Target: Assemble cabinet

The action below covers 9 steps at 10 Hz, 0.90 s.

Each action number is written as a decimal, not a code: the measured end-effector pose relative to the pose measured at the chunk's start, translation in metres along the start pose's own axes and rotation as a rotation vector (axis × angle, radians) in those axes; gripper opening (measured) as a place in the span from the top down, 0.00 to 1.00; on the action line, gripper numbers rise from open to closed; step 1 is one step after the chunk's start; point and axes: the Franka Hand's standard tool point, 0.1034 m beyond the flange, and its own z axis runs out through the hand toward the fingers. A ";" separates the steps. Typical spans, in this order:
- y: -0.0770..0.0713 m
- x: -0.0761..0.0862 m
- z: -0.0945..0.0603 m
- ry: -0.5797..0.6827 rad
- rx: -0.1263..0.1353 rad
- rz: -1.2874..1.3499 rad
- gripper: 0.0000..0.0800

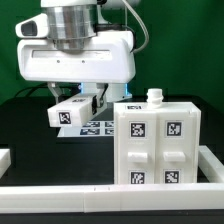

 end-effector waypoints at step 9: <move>-0.096 0.033 -0.069 -0.057 -0.008 -0.018 0.30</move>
Offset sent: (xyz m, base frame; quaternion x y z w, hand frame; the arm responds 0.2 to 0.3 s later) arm 0.0269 0.0259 0.0345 -0.0042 0.0079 0.0164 0.9998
